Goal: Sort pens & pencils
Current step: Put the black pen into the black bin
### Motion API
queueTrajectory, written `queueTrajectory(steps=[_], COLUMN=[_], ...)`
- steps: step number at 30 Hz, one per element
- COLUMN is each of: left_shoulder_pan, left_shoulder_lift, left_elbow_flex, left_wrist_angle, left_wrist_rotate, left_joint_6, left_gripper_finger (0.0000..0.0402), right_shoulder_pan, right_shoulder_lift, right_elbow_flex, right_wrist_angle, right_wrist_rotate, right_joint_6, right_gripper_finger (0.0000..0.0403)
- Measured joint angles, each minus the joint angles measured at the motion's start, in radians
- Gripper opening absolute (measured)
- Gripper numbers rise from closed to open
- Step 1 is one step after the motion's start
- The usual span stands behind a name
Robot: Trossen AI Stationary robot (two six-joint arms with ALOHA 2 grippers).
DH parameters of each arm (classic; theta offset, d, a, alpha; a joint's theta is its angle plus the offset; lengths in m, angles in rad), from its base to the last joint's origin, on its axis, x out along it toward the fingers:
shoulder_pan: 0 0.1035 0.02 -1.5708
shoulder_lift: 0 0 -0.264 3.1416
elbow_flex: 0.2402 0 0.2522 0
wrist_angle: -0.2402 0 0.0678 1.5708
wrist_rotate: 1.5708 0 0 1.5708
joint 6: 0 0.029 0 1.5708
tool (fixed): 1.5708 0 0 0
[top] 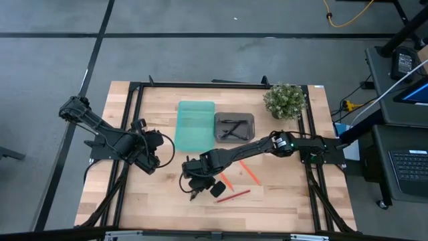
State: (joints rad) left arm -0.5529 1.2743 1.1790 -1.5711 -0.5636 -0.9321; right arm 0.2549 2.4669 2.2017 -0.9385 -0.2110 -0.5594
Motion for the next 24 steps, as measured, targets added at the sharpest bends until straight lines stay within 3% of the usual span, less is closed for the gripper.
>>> queueTrajectory(steps=[24], left_shoulder_pan=[0.000], left_shoulder_lift=[0.000], left_elbow_flex=[0.000], left_wrist_angle=[0.000], left_wrist_rotate=[0.000], left_joint_6=[0.000], left_gripper_finger=[0.0041], right_shoulder_pan=[0.001], right_shoulder_lift=[0.074], right_elbow_flex=[0.001], right_wrist_angle=[0.024], right_wrist_rotate=[-0.073], right_joint_6=[0.001], right_gripper_finger=[0.0097])
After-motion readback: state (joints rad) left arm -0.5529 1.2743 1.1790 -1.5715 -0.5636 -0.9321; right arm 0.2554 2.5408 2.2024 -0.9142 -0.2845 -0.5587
